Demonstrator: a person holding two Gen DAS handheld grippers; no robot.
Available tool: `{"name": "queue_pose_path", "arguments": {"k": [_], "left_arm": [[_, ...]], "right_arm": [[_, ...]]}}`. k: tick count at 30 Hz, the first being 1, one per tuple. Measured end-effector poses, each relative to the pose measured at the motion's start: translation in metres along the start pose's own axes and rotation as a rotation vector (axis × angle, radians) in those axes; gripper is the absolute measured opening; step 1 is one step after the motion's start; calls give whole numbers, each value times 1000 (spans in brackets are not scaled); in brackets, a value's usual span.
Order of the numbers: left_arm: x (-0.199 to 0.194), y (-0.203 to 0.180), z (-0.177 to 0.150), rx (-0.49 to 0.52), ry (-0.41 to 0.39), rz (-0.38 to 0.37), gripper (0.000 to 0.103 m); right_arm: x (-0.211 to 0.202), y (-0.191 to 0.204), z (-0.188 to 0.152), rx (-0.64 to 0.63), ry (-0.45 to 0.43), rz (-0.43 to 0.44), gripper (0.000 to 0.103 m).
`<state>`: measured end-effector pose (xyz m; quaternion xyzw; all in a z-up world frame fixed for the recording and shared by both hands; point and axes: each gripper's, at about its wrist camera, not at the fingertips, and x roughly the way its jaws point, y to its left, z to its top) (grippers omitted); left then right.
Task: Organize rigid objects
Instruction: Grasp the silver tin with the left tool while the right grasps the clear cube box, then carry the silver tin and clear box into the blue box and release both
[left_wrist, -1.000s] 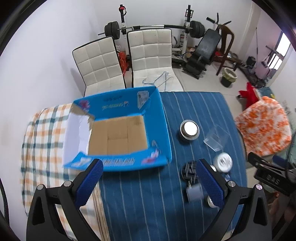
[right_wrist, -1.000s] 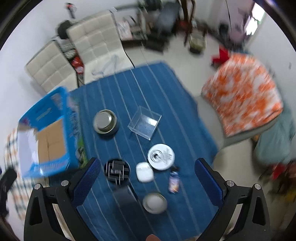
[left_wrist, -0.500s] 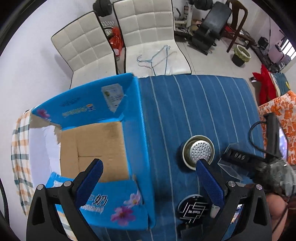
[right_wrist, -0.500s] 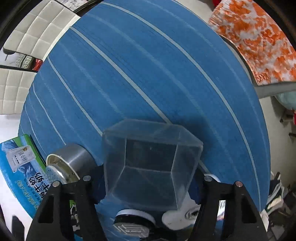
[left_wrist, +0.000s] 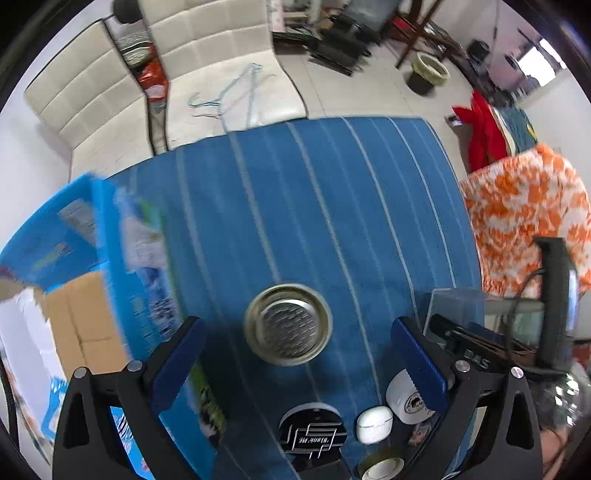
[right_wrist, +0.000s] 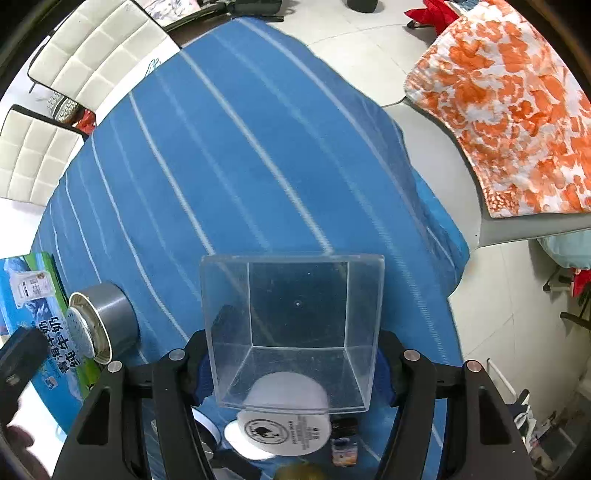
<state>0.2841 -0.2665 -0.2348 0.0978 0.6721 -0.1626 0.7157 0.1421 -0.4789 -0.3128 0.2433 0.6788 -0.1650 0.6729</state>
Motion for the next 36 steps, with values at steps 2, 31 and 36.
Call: {"name": "queue_pose_path", "arguments": {"k": [2,31,36], "left_arm": [[15,-3,4,10,37,16,103],[80,0,-25,-66,88,107,69],[55,-11,-42,-29,12,107,69]], "right_arm": [[-4,-1,-1,2,-8,2,68],[-1,47,-7,-92,-55,-54,67],[-14,39,-11,-102,-91,-78,66]]}}
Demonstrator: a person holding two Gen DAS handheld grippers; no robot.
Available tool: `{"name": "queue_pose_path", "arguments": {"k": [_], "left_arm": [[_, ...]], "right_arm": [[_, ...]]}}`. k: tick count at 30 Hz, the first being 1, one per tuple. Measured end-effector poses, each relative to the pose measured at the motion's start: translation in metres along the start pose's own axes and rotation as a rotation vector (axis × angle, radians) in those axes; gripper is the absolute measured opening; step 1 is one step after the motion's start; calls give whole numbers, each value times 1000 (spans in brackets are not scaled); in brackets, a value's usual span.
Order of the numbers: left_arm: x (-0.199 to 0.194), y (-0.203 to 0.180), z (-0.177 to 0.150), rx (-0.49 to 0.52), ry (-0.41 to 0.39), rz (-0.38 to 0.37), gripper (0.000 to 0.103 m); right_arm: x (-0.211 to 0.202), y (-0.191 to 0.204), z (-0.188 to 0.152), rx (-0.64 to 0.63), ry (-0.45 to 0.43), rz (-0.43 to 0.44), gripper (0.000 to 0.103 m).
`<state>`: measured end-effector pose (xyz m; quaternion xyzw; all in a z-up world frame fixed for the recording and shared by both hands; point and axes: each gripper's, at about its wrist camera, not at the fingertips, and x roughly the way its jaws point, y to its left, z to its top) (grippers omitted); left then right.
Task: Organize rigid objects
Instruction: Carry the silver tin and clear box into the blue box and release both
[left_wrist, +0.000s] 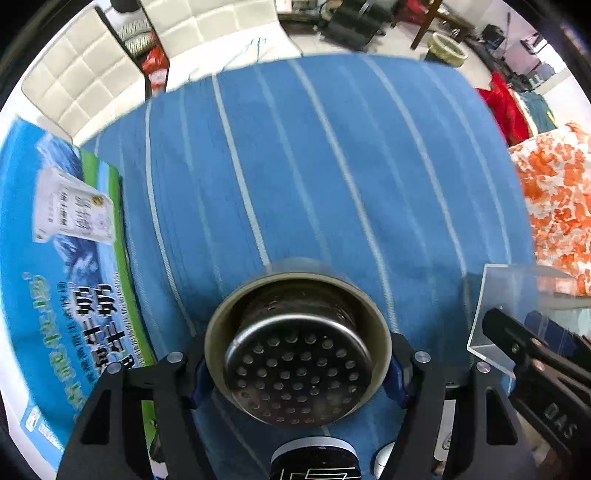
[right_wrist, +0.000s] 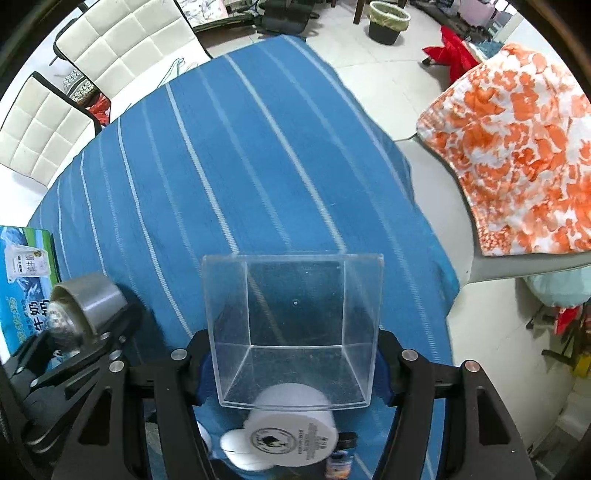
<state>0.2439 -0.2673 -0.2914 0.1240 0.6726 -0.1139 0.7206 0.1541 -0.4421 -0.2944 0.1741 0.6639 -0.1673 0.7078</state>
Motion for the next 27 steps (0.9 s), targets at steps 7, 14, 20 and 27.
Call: {"name": "queue_pose_path", "arguments": {"k": [7,14,20,27], "left_arm": [[-39,13,-35,-6,-73,-38,69],[-106,54,-54,-28,-192,-68,69],[-160,109,-61,-53,-277,-61,69],[-199,188,-77,-82,-334,-21,69]], "right_arm": [[-40,8,-15,-11,-72,24,66],[-95,46,-35,-78,-148,90,66],[-142,110,-55,-151,-198,159,66],[-168,210,-66,-211,-219,236,66]]}}
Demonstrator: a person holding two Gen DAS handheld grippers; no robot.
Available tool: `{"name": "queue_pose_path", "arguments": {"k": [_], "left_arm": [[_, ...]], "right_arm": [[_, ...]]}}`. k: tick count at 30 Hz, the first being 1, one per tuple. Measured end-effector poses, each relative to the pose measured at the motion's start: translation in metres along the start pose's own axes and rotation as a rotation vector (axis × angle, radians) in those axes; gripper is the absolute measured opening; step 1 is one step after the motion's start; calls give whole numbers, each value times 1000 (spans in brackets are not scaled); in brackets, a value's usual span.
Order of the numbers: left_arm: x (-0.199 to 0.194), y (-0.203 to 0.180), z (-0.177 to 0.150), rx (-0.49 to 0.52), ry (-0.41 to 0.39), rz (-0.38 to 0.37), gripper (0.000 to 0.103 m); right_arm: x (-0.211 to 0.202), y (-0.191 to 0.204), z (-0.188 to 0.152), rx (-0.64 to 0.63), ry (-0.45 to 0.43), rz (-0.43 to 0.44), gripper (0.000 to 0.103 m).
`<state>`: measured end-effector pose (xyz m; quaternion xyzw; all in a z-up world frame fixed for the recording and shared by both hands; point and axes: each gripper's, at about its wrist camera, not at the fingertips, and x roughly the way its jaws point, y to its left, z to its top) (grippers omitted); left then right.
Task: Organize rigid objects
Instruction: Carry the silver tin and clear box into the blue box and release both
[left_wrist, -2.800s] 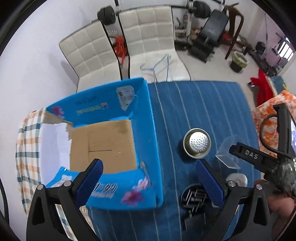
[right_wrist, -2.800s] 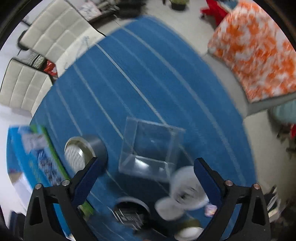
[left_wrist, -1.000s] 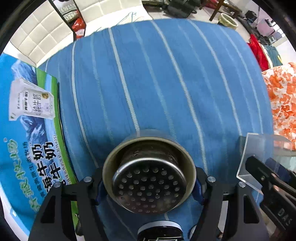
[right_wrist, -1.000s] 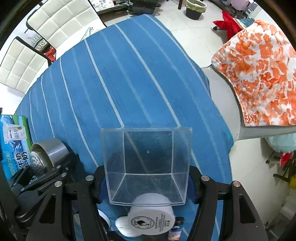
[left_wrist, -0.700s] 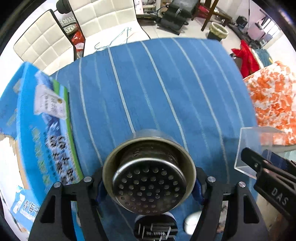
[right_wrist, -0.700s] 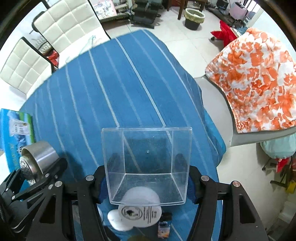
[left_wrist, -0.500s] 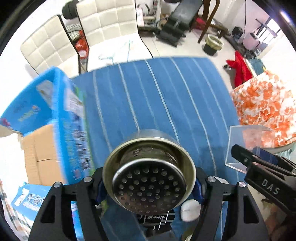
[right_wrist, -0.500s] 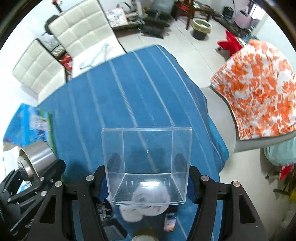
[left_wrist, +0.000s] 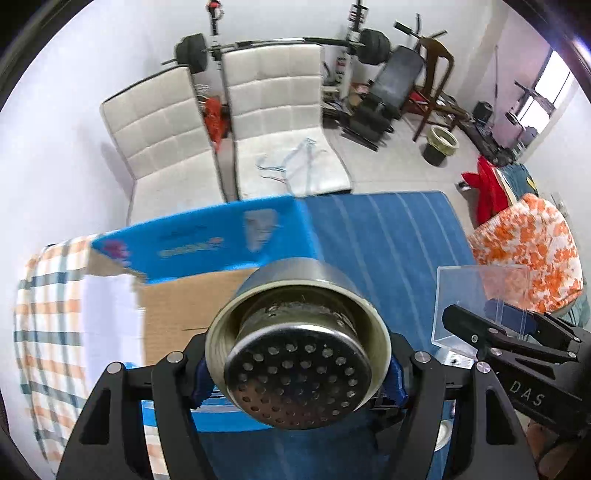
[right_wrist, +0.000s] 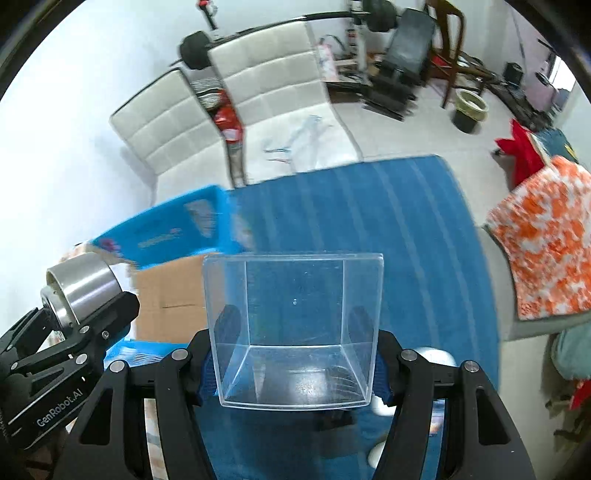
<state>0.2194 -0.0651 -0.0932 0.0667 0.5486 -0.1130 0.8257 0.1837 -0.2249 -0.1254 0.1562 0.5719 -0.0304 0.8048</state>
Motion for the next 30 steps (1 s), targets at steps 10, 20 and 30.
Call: {"name": "queue_pose_path", "arguments": {"k": [10,20,30], "left_arm": [[25,106,2,-73,44,31,69],[112,165,-6,-98,186,33,69],[167,182,-12,-176,282,-44,69]], "right_arm": [[103,108,41,-57,136,34,66],[234,146,52,-129,293,-88,66],[264,144,66,-92,353,-93,74]]}}
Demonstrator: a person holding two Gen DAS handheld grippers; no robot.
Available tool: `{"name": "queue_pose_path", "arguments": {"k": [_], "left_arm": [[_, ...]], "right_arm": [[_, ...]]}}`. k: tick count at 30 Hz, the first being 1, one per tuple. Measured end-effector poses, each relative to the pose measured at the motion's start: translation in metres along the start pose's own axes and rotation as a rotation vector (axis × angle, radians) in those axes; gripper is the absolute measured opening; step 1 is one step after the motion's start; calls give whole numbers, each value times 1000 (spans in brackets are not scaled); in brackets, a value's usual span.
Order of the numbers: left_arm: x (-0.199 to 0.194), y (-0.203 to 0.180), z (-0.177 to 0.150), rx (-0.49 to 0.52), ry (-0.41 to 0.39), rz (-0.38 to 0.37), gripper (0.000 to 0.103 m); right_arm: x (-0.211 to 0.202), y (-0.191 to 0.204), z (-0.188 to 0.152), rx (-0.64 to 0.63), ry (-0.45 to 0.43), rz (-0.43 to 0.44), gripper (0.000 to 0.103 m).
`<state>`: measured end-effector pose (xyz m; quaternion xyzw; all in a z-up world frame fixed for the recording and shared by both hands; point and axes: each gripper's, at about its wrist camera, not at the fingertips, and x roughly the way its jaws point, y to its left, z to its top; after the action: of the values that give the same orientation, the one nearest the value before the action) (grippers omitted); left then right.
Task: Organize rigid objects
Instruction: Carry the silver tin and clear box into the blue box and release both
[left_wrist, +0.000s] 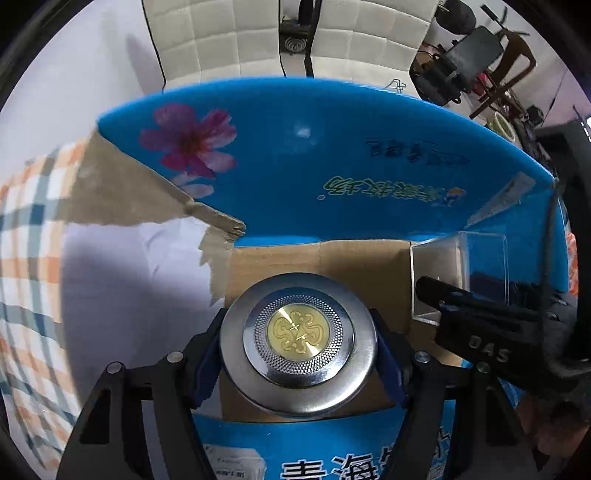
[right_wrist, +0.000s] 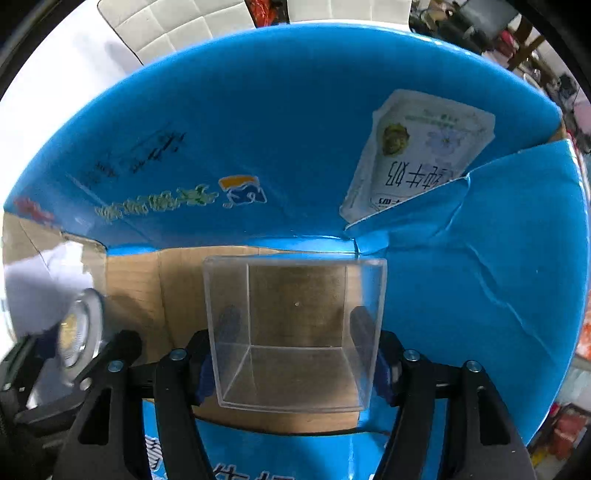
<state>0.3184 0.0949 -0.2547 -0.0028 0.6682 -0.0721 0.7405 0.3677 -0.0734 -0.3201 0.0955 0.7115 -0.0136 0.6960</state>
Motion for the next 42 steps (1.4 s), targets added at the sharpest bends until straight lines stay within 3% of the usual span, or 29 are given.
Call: {"name": "queue_pose_path", "arguments": {"k": [11,16,22,25,33,37,42], "left_arm": [[4,4,17,-115,58,-189,69],[18,0,28,-122,93,-215,69],[21,-14,31,-87,99,-202,69],[22,-12,34,-115,111,-237,69],[23,-5,35,-125,133,-232,69],[16,-6,34,-128,120,-216,90],[2,-5,32,-120,90,-170,103]], "right_arm": [[-14,-13,-1,20,44,35,75],[-4,-1,-4,-67,90,-2,81],[2,1,5,-35,99,44,81],[4,-7,9,-25,98,61,81],[-1,-7,20,-27,95,71,81],[-12,-11,10,-39,88,87,85],[-25,-9,-4,-73,68,55,92]]}}
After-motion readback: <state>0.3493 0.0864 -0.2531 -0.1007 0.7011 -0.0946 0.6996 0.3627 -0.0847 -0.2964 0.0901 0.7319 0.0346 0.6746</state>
